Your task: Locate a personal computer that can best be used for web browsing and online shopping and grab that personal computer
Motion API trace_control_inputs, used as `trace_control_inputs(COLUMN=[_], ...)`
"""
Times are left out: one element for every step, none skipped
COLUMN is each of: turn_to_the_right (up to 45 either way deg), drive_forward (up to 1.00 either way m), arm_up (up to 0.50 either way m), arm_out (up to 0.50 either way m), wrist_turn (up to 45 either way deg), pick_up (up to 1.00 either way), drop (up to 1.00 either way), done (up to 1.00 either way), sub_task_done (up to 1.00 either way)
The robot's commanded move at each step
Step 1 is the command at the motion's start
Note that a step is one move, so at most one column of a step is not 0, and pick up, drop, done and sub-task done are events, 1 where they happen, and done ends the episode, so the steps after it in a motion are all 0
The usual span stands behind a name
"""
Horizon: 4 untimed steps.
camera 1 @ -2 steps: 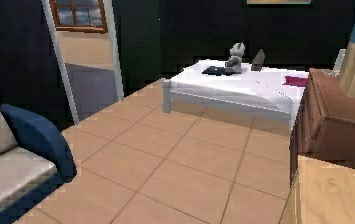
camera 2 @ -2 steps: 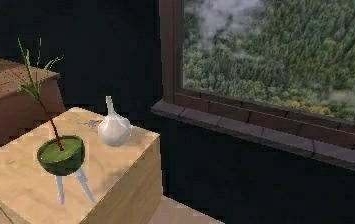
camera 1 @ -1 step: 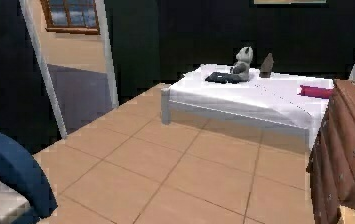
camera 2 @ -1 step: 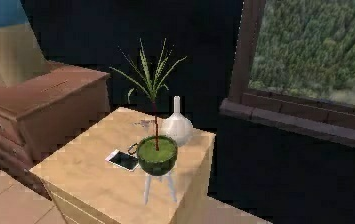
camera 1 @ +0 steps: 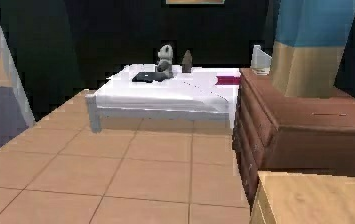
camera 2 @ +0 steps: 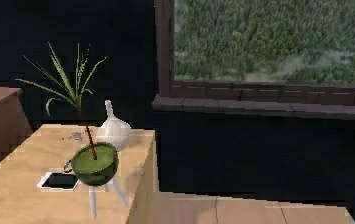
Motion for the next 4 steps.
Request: trace_control_inputs(turn_to_the_right=[0.0, 0.0, -45.0, -45.0], drive_forward=[1.0, 0.8, 0.0, 0.0], arm_up=[0.0, 0.0, 0.0, 0.0], arm_out=[0.0, 0.0, 0.0, 0.0], wrist_turn=[0.0, 0.0, 0.0, 0.0], pick_up=[0.0, 0.0, 0.0, 0.0], drop=[0.0, 0.0, 0.0, 0.0], done=[0.0, 0.0, 0.0, 0.0], sub_task_done=[0.0, 0.0, 0.0, 0.0])
